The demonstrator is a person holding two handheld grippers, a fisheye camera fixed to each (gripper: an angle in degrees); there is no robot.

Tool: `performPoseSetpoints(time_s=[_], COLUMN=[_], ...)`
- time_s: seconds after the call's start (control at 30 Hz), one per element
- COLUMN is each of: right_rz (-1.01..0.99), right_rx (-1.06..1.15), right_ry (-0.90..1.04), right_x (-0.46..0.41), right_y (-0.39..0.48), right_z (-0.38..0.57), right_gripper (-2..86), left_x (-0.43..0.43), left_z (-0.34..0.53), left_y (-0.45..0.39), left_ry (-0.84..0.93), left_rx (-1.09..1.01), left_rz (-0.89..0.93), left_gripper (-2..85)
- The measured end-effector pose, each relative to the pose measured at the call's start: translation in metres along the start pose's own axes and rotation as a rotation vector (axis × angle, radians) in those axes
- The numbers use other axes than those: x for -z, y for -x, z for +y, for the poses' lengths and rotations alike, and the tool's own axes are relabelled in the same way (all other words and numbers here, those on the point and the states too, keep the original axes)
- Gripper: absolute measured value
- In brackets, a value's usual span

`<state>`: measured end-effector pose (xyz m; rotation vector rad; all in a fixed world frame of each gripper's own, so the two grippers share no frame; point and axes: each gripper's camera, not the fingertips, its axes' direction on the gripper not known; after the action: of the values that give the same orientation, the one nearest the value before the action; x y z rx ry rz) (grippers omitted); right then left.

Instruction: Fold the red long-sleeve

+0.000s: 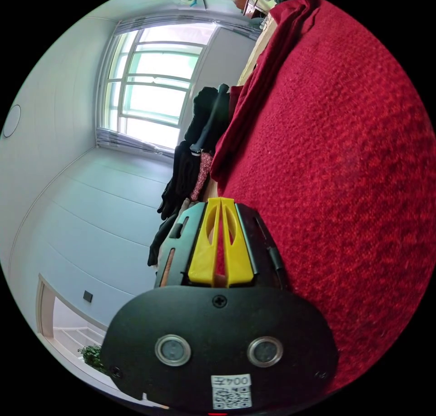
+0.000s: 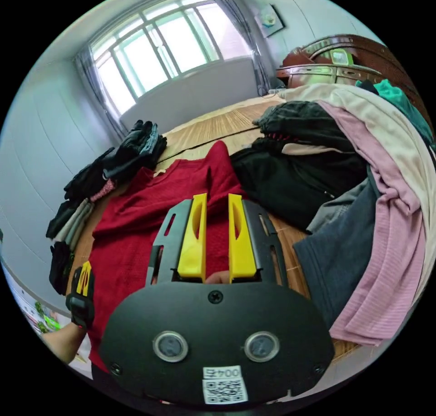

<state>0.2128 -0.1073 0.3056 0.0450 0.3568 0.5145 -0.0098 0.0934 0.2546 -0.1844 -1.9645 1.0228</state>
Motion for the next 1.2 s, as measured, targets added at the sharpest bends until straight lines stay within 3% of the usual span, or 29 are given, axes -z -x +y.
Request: performPoseSetpoints(time_s=[0.17,0.43,0.57,0.67,0.8,0.93,1.1,1.17,1.2], right_rz=[-0.058,0.068,0.125,0.212,0.119,0.149,0.222,0.209,0.203], right_rx=[0.139,0.178,0.329,0.244,0.179,0.308,0.402,0.403,0.397], right_ry=[0.155,0.433,0.121,0.398,0.194,0.278,0.368,0.436,0.35], right_x=[-0.047,-0.144,-0.104,-0.147,-0.066,-0.01,0.024,0.014,0.022], right_y=[0.048,0.079,0.118,0.105,0.102,0.12,0.129,0.126,0.124], right_z=[-0.054,-0.089,-0.081,-0.077,-0.059,0.003,0.11,0.131,0.14], right_gripper=[8.2,4.3,3.6,4.8,5.1,5.8,0.3,-0.3,-0.4], left_x=[0.002,0.01,0.016,0.02,0.026,0.033,0.036,0.045,0.046], left_z=[-0.001,-0.011,-0.02,-0.027,-0.037,-0.05,-0.069,-0.079,-0.083], left_y=[-0.001,0.003,0.009,0.014,0.022,0.036,0.072,0.125,0.139], left_ry=[0.0,0.001,0.001,0.001,0.002,0.005,0.023,-0.028,-0.043], left_rx=[0.001,0.003,0.005,0.006,0.008,0.009,0.039,0.175,0.205], left_rz=[0.001,0.001,0.001,0.002,0.004,0.011,0.082,0.108,0.088], left_gripper=[0.3,0.2,0.2,0.2,0.3,0.4,0.8,1.1,1.2])
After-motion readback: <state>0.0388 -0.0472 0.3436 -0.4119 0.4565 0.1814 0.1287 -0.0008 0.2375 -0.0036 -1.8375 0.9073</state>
